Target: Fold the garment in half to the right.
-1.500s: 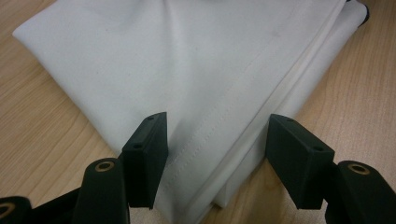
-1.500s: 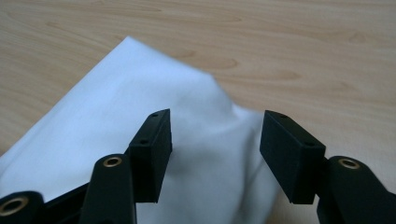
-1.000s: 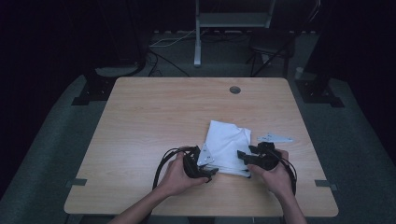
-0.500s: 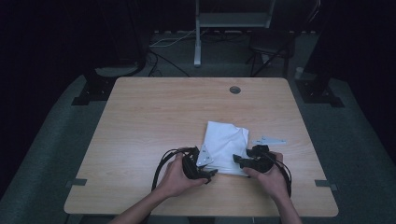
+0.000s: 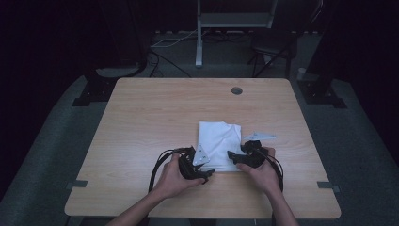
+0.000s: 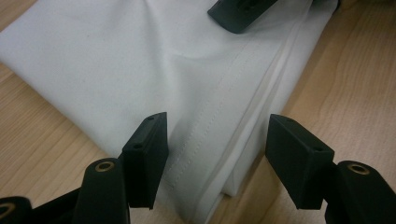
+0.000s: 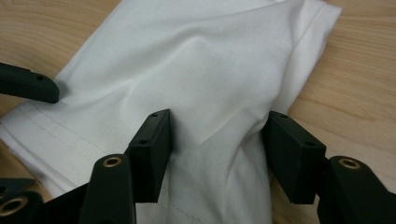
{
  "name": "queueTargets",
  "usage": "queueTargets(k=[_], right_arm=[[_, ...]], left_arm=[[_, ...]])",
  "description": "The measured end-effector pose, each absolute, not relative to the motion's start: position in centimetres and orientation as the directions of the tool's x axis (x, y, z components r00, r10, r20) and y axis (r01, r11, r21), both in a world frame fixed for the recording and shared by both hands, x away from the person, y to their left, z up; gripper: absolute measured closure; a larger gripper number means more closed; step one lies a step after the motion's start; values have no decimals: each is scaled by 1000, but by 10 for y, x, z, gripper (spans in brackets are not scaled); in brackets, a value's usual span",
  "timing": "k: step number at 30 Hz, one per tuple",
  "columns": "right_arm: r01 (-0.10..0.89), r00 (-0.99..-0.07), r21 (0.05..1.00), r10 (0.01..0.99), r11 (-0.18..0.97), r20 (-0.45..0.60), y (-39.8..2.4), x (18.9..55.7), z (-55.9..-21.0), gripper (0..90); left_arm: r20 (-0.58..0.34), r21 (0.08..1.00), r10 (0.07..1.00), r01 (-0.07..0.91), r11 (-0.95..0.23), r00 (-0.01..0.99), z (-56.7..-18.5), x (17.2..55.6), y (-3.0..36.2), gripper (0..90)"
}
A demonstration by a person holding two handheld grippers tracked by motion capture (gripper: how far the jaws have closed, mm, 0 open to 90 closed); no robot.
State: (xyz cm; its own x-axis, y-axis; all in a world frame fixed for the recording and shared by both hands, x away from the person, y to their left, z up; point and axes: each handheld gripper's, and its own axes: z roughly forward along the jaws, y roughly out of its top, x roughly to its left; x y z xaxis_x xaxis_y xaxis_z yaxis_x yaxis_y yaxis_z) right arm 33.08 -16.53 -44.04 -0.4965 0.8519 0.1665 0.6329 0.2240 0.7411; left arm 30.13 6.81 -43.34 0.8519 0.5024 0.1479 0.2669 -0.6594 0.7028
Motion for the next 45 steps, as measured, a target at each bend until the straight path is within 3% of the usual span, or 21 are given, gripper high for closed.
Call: queueTargets(k=[13,17,22,31,36,45], right_arm=[[619,-504,763,839,185,206,-158,338,-435,410],[611,-501,775,837,162,220,-168,327,-427,444],[600,-504,786,834,152,223,-176,309,-426,554],[630,-498,758,837,169,228,-176,300,-441,560],[629,-495,758,841,171,221,-176,298,-441,497],[555,-493,820,850,141,188,-185,295,-424,302]], left_arm=[[80,715,550,337,-613,832,-429,313,89,390],[60,736,529,321,-596,846,-424,309,92,390],[26,760,486,298,-577,874,-423,299,94,390],[-35,746,488,348,-568,872,-431,300,101,389],[-41,759,497,350,-549,867,-428,300,104,362],[-64,812,541,360,-461,838,-415,294,116,309]])
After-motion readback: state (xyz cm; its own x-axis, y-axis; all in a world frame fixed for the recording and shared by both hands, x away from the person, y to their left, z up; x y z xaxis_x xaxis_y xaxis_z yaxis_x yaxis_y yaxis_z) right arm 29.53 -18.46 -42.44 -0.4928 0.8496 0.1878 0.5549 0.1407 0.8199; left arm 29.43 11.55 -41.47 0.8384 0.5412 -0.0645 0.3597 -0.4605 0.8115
